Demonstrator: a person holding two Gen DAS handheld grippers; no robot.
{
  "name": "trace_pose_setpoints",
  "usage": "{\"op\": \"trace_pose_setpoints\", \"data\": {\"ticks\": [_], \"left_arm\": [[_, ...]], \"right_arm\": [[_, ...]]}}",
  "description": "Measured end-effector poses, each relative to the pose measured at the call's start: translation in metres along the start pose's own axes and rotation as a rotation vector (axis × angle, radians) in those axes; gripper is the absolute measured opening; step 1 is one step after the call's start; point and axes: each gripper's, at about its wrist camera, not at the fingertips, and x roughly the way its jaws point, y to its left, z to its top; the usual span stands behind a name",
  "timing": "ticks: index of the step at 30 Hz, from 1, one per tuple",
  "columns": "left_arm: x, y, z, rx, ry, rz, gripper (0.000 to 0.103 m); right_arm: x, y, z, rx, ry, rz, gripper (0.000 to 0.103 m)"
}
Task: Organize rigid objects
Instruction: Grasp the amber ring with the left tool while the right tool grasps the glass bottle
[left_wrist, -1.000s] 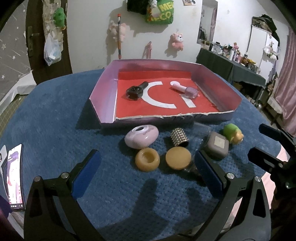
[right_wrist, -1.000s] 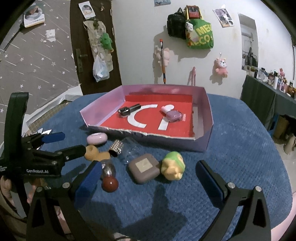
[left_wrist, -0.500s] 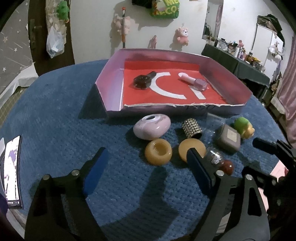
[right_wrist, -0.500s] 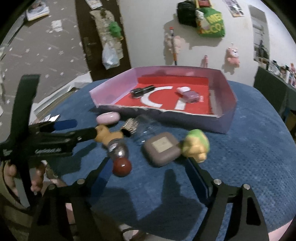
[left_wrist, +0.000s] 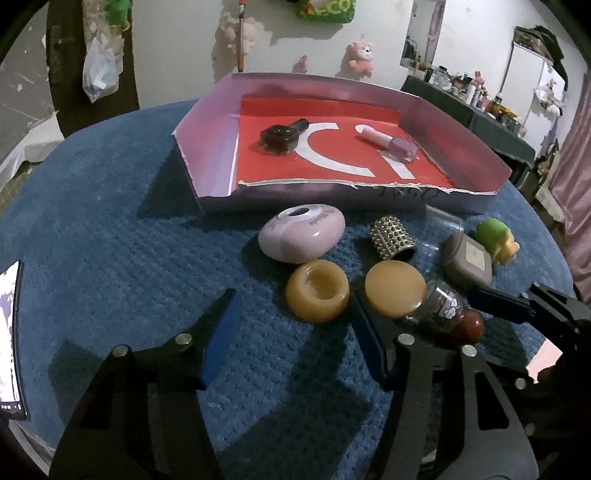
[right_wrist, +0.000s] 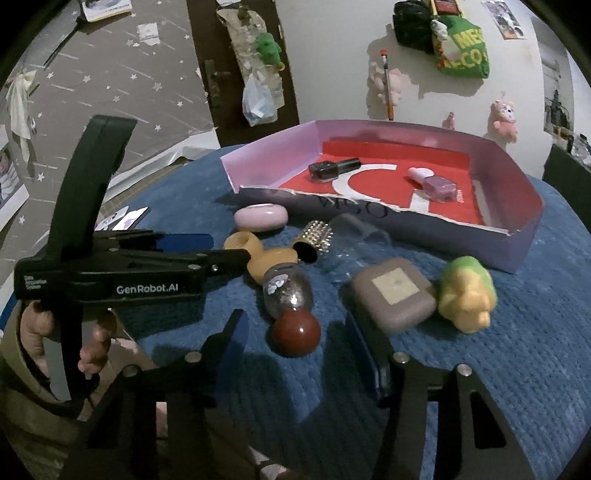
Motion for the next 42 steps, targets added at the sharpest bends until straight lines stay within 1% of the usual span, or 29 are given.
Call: {"op": "trace_pose_setpoints", "data": {"ticks": [5,6,8,11,14,23,36,42], "left_arm": [[0.003,-0.003,0.001,0.02,-0.005,0.006,0.057],[0.004,-0.003,0.002,0.021,-0.008,0.004,0.055],[0.005,-0.004,0.003,0.027,-0.014,-0.004,0.048],[0.005,-0.005,0.003,0.034,-0.017,-0.02,0.036],[0.004,-0.005,0.002,0.034,-0.019,-0.022,0.036],[-0.009,-0.01,-0.003,0.045,-0.029,-0.053,0.036],[-0.031,-0.015,0.0,0.054,-0.078,-0.045,0.036],[-0.031,-0.015,0.0,0.053,-0.079,-0.046,0.036]], "right_arm": [[0.013,0.001,0.003,-0.02,0.015,0.006,0.048],[0.014,0.001,0.003,-0.023,0.015,0.003,0.047],[0.016,0.002,0.005,-0.033,0.013,-0.003,0.043],[0.018,0.002,0.006,-0.04,0.012,-0.002,0.038],[0.017,0.002,0.006,-0.045,0.017,0.003,0.034],[0.011,0.003,0.006,-0.025,0.035,0.013,0.033],[-0.018,0.004,0.014,0.006,-0.024,0.026,0.033],[-0.02,0.003,0.014,0.004,-0.022,0.03,0.033]]}}
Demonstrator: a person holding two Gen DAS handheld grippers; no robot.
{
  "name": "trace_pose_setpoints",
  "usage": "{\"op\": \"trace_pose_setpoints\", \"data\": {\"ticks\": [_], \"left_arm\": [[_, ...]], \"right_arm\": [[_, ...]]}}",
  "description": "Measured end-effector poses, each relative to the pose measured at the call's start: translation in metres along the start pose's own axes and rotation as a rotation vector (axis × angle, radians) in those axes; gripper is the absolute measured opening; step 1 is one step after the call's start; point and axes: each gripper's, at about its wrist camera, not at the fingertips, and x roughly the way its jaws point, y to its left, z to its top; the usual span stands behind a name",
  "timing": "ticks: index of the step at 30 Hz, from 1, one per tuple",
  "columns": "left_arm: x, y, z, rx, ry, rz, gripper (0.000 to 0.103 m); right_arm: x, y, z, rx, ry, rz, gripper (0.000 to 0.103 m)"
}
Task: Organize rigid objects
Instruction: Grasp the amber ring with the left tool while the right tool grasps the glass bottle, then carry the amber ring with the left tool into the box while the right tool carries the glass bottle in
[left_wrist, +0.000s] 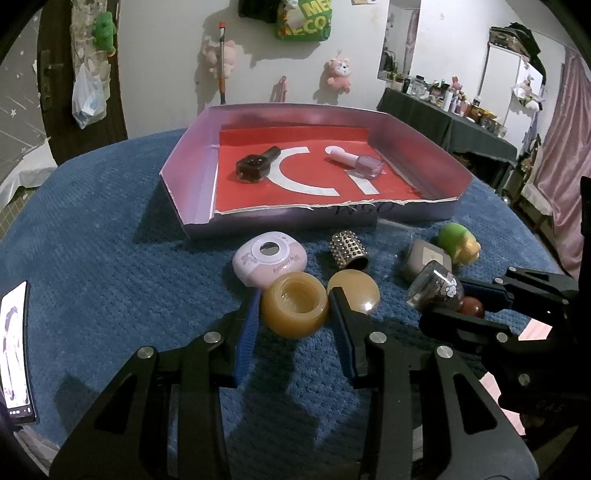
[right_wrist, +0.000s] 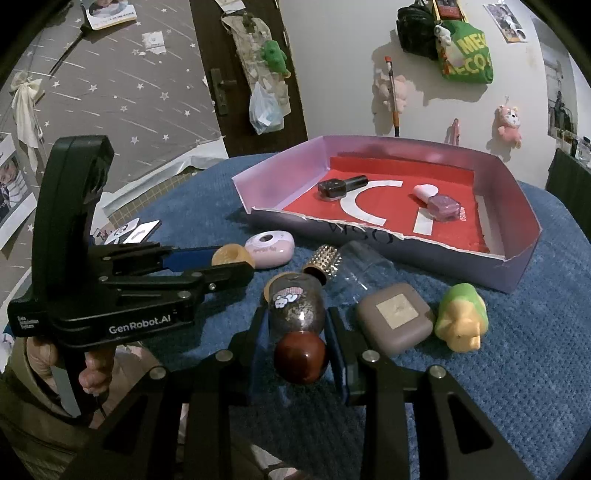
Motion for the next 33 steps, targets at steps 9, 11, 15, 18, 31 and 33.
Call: {"op": "trace_pose_setpoints", "data": {"ticks": [9,11,15,18,31,33], "left_arm": [[-0.004,0.001,0.008,0.002,-0.023,0.001,0.036],[-0.005,0.003,0.013,-0.002,-0.033,0.0,0.036],[-0.006,0.004,0.024,0.0,-0.049,-0.002,0.036],[-0.006,0.004,0.034,0.005,-0.062,-0.003,0.036],[0.014,0.008,0.077,0.014,-0.064,-0.01,0.036],[0.019,0.01,0.082,0.012,-0.059,-0.007,0.036]], "right_arm": [[-0.007,0.0,0.009,0.002,-0.02,0.004,0.033],[-0.009,-0.002,0.013,0.002,-0.03,0.006,0.033],[-0.014,-0.008,0.025,0.015,-0.049,0.021,0.033],[-0.015,-0.011,0.034,0.011,-0.056,0.006,0.033],[-0.01,-0.037,0.075,0.013,-0.076,-0.041,0.033],[-0.006,-0.042,0.082,0.02,-0.072,-0.05,0.033]]}}
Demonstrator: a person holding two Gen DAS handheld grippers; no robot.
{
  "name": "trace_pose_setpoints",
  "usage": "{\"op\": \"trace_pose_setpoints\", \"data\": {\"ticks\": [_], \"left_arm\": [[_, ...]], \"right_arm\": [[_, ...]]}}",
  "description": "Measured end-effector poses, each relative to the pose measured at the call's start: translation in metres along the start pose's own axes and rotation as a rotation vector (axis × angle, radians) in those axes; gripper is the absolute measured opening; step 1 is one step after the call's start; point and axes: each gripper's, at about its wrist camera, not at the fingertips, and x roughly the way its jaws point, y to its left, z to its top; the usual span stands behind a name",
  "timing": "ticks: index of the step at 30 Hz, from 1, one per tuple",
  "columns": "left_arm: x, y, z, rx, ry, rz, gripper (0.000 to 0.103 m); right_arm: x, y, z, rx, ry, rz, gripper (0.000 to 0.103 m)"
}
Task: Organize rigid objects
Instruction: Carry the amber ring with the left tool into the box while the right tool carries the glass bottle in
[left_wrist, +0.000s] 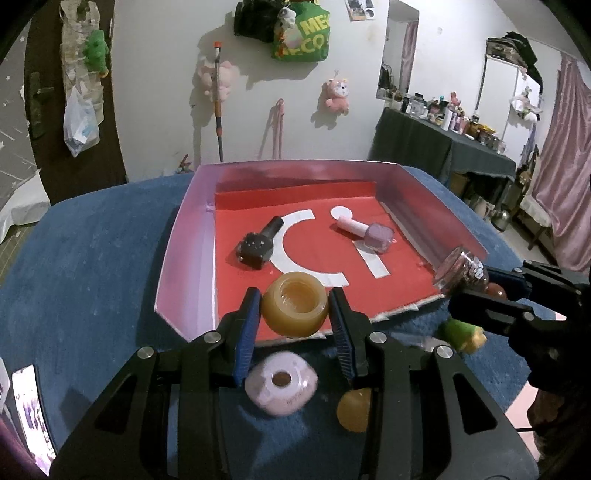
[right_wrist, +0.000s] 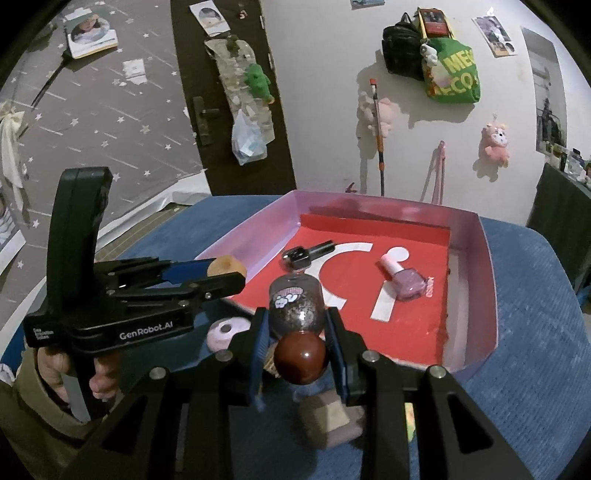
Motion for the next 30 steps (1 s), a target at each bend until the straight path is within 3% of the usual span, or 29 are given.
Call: {"op": "trace_pose_setpoints", "data": {"ticks": [13,30], "left_arm": [[0.051,0.01,0.021,-0.022,0.095,-0.014,0.036],[0.109,0.018,0.023,-0.059,0.239,-0.015,0.036]], "right_arm": [[0.045,-0.043,0.023,0.086,0.104,-0.032,0.033],[0.098,-0.078,0.02,0.159,0.255,-0.053,0.033]]}}
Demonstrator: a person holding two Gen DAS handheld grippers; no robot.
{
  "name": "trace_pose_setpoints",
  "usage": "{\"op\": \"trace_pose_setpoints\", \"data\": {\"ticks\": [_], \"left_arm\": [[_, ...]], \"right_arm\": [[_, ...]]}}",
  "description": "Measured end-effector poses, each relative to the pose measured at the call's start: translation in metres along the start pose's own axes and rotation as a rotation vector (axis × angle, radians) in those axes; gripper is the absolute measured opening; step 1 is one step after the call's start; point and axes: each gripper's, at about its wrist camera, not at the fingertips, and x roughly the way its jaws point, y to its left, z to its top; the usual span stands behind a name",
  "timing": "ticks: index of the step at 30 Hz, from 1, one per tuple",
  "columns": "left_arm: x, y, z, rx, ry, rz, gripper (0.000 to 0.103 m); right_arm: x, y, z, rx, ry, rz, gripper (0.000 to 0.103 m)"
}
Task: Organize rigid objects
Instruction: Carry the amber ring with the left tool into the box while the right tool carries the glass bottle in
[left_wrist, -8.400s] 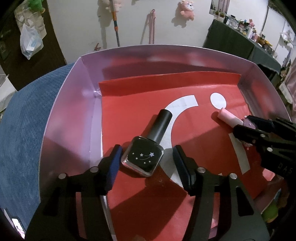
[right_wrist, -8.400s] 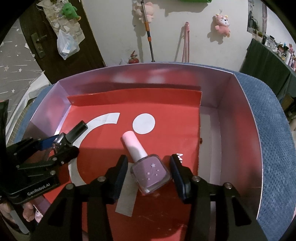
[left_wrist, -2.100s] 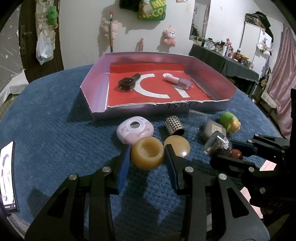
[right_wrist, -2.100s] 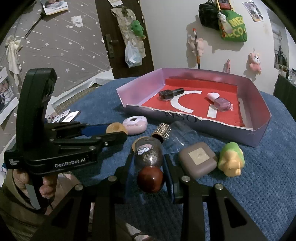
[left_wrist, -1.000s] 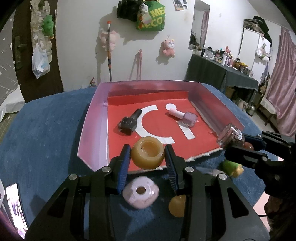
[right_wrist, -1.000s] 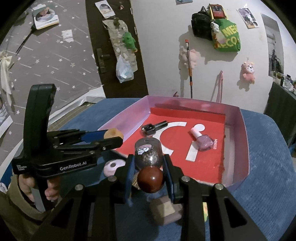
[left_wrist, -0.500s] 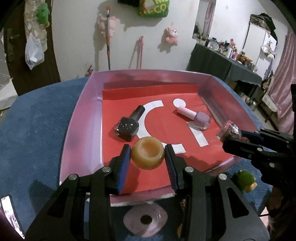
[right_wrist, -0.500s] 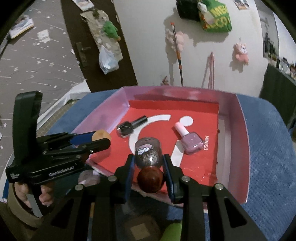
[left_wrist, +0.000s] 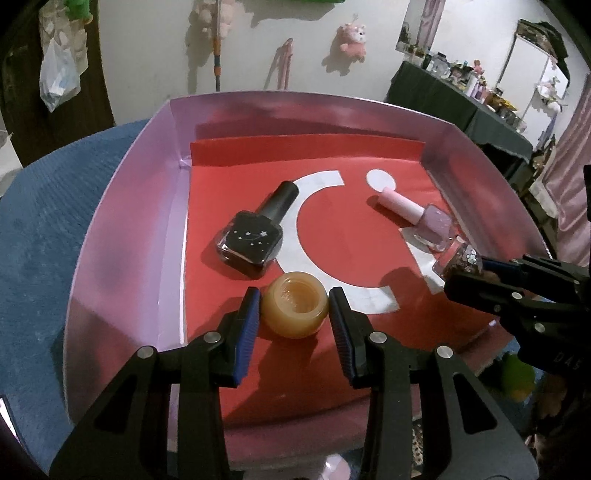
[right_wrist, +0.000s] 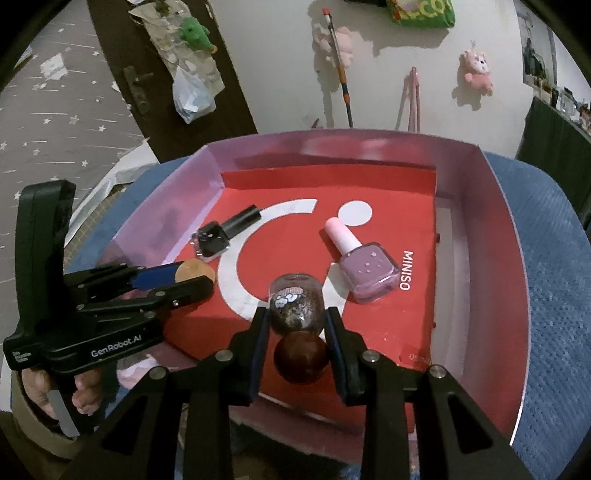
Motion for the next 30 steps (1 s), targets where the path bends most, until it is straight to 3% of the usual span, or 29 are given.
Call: {"op": "trace_pose_setpoints", "data": {"ticks": [17,30], "left_arm": [[0.012,0.007,0.01,-0.02,-0.015,0.022,0.036],[0.012,0.006,0.01,-0.019,-0.015,0.023,0.036]], "right_arm": [[0.011,-0.014,0.012,0.037,0.008,-0.123,0.033],[0.02,-0.014,0.011,0.048,0.059,-0.116,0.033]]}}
